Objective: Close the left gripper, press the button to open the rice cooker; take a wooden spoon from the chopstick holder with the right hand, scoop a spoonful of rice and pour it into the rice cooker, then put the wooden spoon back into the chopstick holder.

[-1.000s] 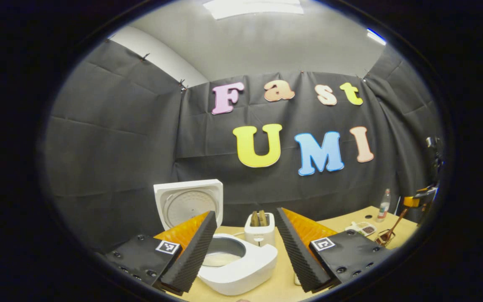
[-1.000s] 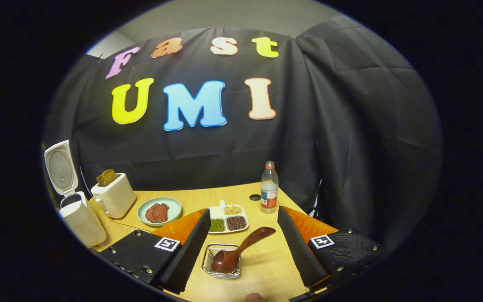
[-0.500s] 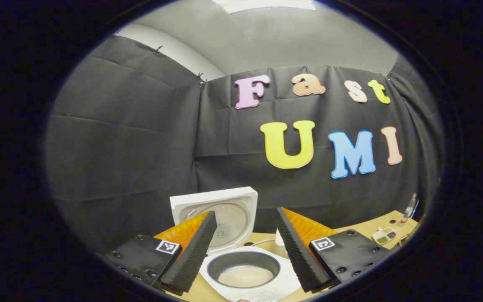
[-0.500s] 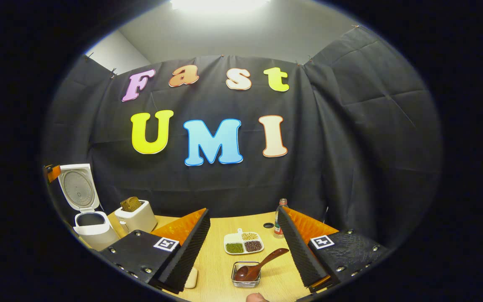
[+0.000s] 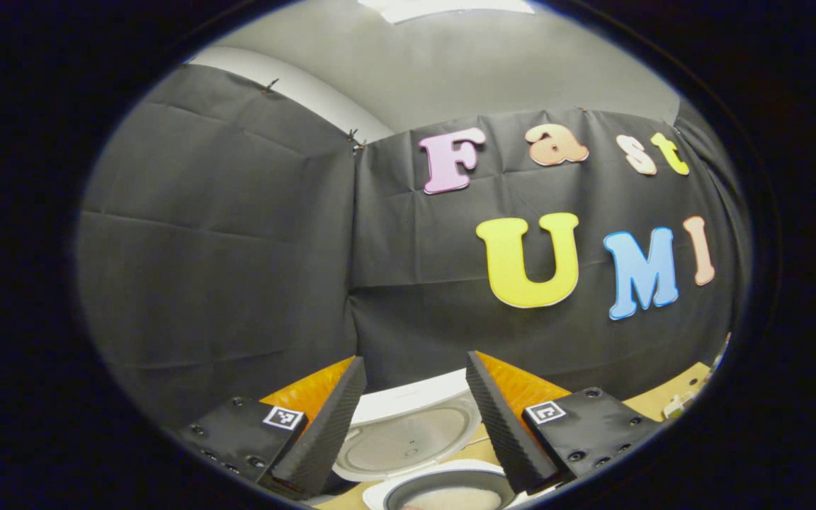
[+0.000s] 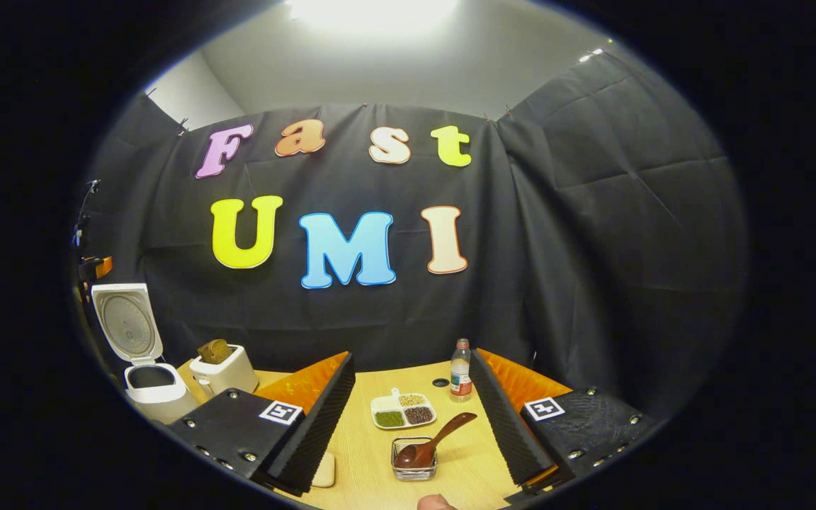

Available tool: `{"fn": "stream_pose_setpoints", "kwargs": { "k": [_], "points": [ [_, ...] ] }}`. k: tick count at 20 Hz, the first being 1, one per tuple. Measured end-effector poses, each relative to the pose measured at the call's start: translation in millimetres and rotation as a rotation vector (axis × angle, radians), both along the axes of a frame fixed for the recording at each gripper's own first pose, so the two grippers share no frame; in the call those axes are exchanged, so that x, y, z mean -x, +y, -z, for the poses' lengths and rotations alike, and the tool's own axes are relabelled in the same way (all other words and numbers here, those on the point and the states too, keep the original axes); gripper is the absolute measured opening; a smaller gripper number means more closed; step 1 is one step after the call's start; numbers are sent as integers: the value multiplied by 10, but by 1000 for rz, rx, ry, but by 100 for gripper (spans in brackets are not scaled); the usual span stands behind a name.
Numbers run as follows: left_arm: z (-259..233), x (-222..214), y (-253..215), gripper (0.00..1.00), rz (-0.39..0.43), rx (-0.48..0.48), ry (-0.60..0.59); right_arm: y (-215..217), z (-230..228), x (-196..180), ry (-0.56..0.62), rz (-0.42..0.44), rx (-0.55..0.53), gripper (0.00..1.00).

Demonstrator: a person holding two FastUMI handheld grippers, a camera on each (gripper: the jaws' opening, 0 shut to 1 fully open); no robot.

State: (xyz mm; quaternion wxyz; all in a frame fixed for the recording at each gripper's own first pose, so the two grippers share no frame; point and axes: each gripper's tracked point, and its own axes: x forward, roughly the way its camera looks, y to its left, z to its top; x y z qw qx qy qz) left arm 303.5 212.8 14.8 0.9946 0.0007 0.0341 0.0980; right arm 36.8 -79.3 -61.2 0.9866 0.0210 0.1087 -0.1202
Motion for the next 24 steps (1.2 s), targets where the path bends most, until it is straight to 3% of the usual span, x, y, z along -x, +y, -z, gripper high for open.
{"fn": "stream_pose_setpoints", "kwargs": {
  "k": [10,16,21,24],
  "points": [
    [574,-947,360,98,-78,52,148,-260,29,262,36,54,32,98],
    [912,-1056,461,99,-127,89,251,-312,33,241,47,28,56,98],
    [893,-945,359,93,-120,116,257,-315,18,187,40,-14,64,98],
    [884,-825,263,96,-118,121,263,-340,50,163,40,-32,48,98]
  ]
}}
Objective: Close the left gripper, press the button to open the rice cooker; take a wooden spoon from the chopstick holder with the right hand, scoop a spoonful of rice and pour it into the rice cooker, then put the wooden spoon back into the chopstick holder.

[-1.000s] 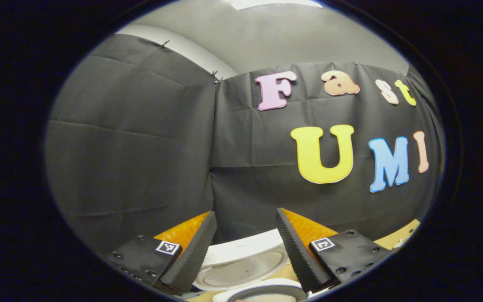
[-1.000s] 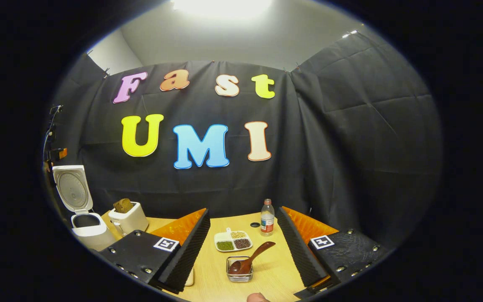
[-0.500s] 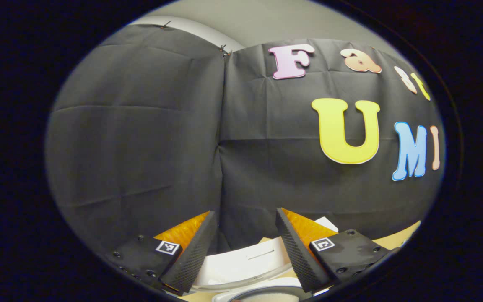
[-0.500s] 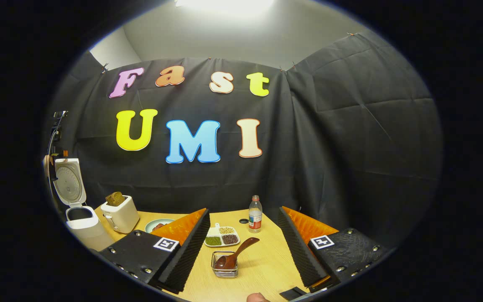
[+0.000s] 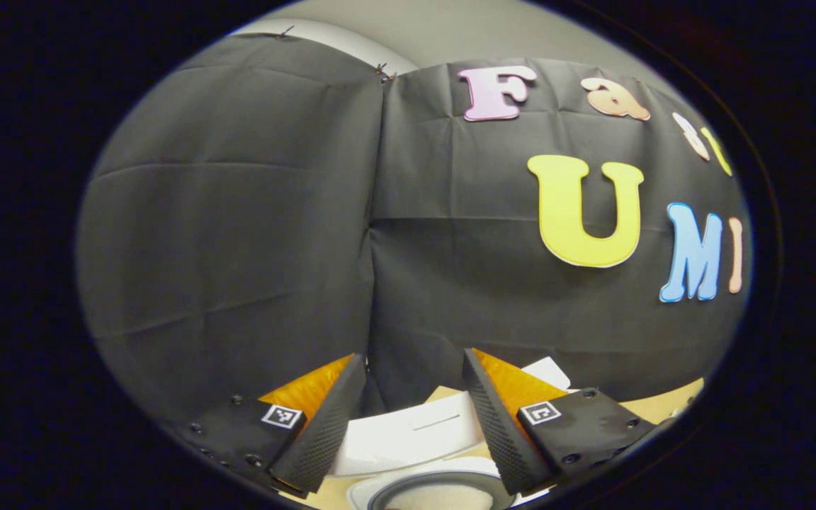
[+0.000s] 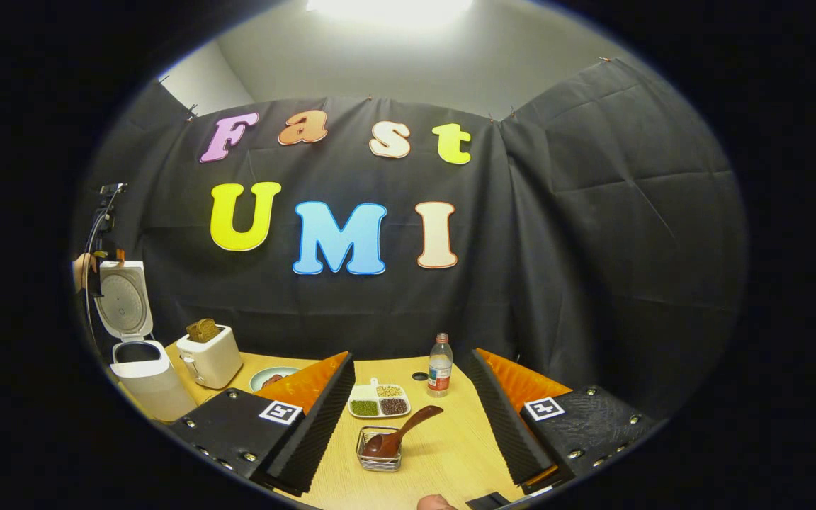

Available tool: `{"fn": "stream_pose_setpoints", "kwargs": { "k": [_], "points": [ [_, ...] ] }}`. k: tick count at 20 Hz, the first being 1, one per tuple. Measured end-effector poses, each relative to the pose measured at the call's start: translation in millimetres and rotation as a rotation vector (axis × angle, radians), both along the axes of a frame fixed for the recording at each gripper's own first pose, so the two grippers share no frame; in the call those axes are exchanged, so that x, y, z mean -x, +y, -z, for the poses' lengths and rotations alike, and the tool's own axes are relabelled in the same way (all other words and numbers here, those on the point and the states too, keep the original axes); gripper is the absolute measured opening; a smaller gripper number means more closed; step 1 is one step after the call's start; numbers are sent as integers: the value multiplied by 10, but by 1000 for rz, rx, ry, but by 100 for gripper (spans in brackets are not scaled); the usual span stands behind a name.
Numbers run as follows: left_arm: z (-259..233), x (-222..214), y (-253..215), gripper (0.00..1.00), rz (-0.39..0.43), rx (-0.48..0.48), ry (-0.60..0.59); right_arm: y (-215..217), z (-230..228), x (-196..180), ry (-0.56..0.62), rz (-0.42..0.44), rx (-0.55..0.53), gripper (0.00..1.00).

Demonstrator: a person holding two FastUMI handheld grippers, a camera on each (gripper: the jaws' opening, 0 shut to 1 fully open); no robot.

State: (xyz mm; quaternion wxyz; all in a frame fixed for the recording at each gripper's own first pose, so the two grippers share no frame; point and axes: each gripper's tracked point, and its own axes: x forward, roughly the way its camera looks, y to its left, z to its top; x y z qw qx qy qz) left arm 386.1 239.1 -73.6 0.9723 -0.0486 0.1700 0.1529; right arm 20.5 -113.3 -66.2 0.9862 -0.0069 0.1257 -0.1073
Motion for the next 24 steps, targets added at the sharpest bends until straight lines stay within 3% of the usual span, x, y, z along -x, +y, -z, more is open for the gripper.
{"fn": "stream_pose_setpoints", "kwargs": {
  "k": [4,7,9,12,13,15,18,19,24],
  "points": [
    [-19,167,-181,94,4,3,-1,-88,12,-23,0,-13,-27,98],
    [0,361,-355,99,13,4,-5,-161,-17,-40,-5,-25,-34,98],
    [21,465,-464,96,14,0,-5,-198,-30,-58,-11,-33,-32,98],
    [82,617,-624,99,14,14,4,-256,-57,-78,-17,-47,-32,98],
    [109,672,-677,96,16,17,7,-269,-57,-81,-18,-52,-33,98],
    [166,777,-776,99,22,21,14,-307,-57,-97,-19,-61,-31,98],
    [283,956,-933,92,24,45,33,-365,-43,-100,-15,-74,-23,98],
    [322,1017,-982,96,27,50,39,-383,-47,-97,-14,-77,-23,98],
    [611,1229,-1180,95,47,68,87,-428,-53,-119,-17,-98,-24,98]
  ]
}}
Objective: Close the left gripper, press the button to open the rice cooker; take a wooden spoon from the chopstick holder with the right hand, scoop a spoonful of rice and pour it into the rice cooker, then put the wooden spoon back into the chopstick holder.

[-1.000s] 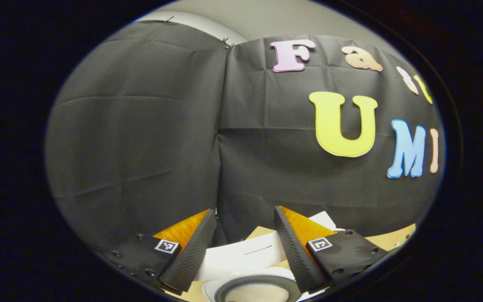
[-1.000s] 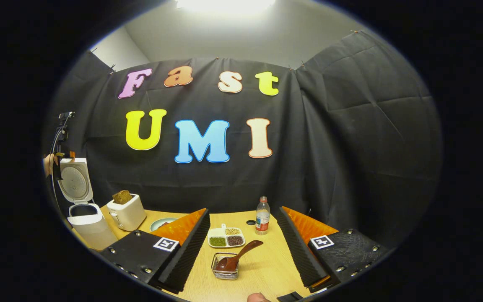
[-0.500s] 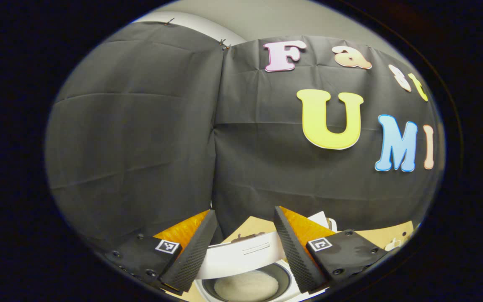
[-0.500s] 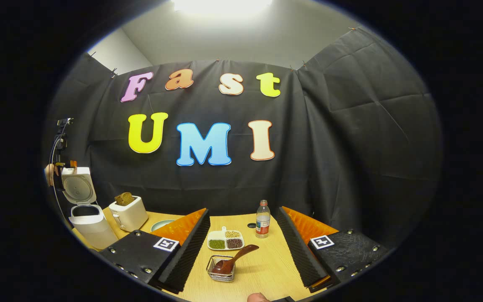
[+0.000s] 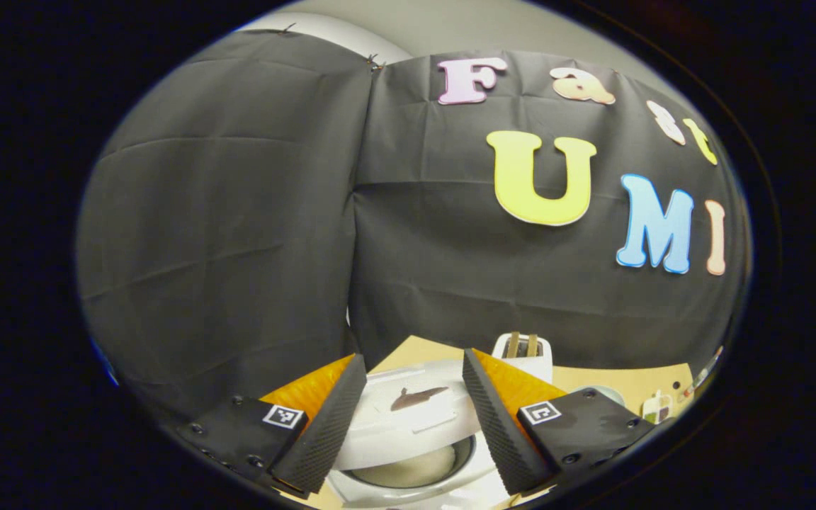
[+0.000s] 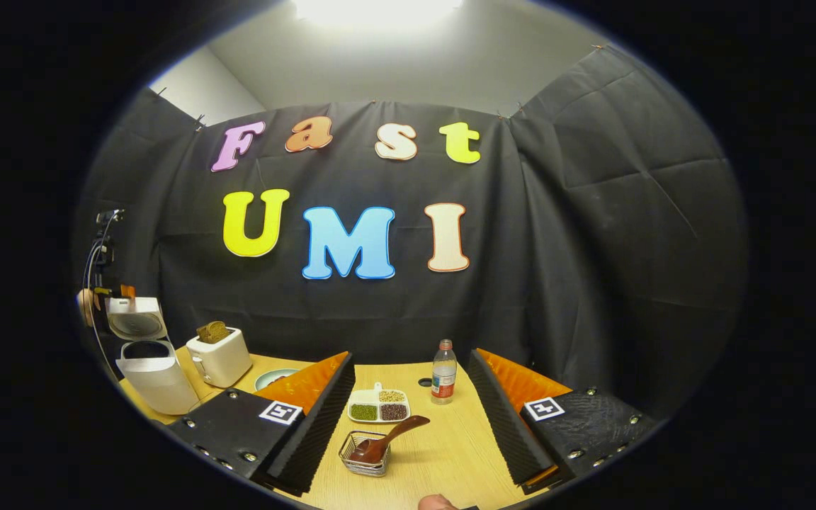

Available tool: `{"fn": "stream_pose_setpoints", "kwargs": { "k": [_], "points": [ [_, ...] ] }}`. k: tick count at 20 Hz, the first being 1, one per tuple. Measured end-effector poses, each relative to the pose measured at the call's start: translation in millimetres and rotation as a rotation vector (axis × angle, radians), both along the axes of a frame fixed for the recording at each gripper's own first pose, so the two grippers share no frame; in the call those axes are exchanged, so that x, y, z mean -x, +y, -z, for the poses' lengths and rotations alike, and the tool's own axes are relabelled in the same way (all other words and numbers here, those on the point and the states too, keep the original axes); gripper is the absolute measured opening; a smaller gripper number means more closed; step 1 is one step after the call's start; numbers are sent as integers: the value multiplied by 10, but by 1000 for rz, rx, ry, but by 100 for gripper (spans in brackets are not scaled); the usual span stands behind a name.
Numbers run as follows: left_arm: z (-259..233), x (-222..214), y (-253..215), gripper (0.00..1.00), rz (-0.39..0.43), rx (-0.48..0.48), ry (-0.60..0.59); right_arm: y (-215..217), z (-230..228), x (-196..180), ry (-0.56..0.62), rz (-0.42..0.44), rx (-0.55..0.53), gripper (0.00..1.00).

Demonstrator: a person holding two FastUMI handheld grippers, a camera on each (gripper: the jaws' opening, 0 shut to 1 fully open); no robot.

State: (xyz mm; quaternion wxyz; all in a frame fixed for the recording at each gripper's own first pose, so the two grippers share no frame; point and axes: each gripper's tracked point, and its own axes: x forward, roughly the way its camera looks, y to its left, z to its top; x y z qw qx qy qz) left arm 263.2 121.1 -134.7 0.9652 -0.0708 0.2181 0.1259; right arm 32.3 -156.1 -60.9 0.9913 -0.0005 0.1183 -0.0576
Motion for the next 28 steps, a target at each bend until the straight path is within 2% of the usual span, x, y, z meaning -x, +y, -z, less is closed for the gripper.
{"fn": "stream_pose_setpoints", "kwargs": {
  "k": [2,4,9,11,13,15,19,22,23,28],
  "points": [
    [115,86,-93,99,9,4,17,-25,13,26,3,-5,4,98],
    [241,180,-156,95,15,7,36,-47,24,44,6,-7,5,98],
    [501,349,-297,96,20,16,80,-80,83,98,21,-11,12,98],
    [593,394,-334,92,22,20,94,-94,98,114,26,-13,13,98],
    [687,444,-381,96,33,3,107,-93,109,120,26,-15,11,98],
    [783,495,-421,92,37,1,126,-100,114,130,29,-16,17,98],
    [935,562,-470,99,45,-7,161,-126,123,149,32,-12,17,98],
    [997,570,-492,92,47,-9,175,-139,118,155,31,-6,17,98],
    [1013,582,-504,99,51,-14,183,-130,123,158,31,-7,16,98],
    [1161,625,-550,95,89,-35,218,-95,144,143,33,-10,20,98]
  ]
}}
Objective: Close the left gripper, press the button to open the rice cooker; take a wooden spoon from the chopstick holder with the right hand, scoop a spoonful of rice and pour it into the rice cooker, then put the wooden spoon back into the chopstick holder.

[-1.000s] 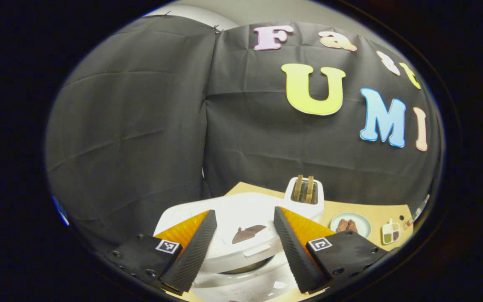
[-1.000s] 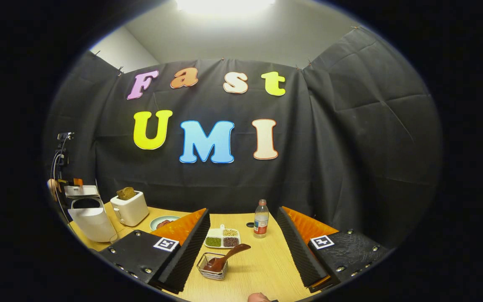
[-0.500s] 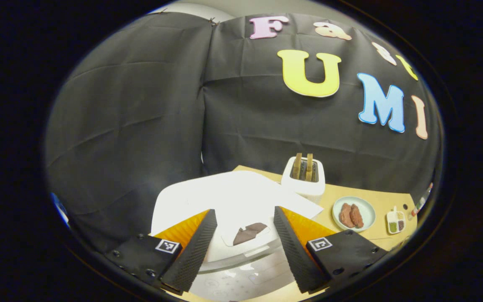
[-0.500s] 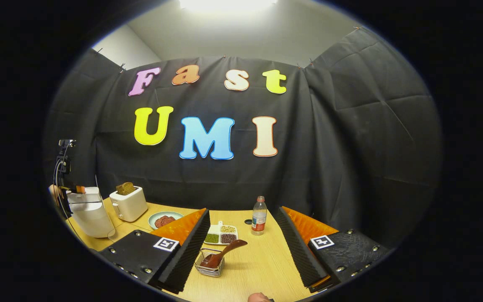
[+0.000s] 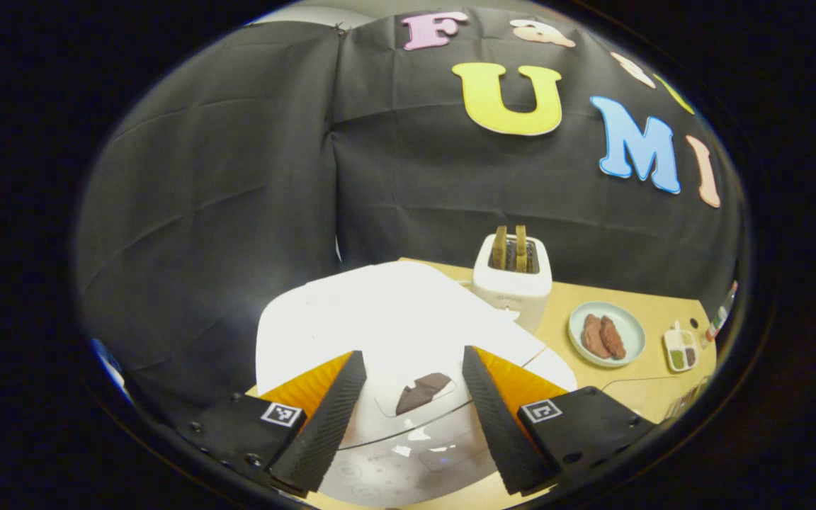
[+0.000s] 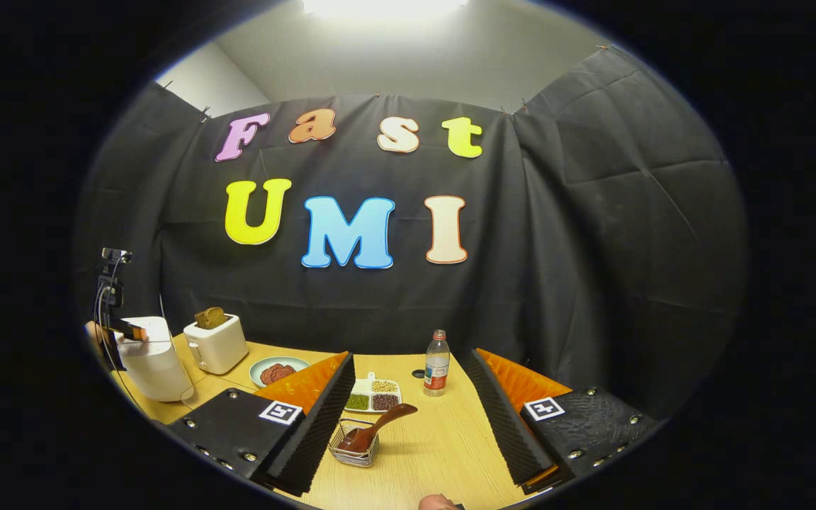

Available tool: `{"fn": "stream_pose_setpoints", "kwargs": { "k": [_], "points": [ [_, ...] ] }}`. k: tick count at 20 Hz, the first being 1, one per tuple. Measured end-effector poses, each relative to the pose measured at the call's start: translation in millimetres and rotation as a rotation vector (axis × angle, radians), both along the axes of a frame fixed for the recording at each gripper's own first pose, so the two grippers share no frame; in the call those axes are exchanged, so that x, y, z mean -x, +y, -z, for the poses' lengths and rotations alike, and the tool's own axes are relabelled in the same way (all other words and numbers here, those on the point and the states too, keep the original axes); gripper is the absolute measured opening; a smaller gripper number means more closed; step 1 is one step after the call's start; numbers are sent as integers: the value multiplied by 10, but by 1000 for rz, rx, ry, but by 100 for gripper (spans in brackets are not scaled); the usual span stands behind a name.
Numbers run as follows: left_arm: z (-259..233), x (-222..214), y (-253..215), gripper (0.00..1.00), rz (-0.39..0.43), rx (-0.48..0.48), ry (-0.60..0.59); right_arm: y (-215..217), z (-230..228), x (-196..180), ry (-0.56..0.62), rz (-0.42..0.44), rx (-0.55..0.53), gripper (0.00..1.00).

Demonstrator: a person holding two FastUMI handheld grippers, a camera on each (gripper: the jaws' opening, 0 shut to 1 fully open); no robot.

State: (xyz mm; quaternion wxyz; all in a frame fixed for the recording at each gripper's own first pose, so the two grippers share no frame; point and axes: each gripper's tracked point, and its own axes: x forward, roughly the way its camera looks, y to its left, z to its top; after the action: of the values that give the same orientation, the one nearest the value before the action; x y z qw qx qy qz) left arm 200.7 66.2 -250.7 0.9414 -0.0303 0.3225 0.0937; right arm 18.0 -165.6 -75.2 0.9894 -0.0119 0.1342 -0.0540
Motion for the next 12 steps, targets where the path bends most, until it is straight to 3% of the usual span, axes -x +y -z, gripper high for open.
{"fn": "stream_pose_setpoints", "kwargs": {
  "k": [4,8,12],
  "points": [
    [-2,4,-9,98,-17,17,-18,107,51,-62,7,-11,-18,98],
    [-92,63,-41,98,31,3,-58,306,-25,-142,-7,-46,-36,99],
    [-648,196,-111,98,64,10,-214,503,-220,-239,-51,-90,-20,99]
  ]
}}
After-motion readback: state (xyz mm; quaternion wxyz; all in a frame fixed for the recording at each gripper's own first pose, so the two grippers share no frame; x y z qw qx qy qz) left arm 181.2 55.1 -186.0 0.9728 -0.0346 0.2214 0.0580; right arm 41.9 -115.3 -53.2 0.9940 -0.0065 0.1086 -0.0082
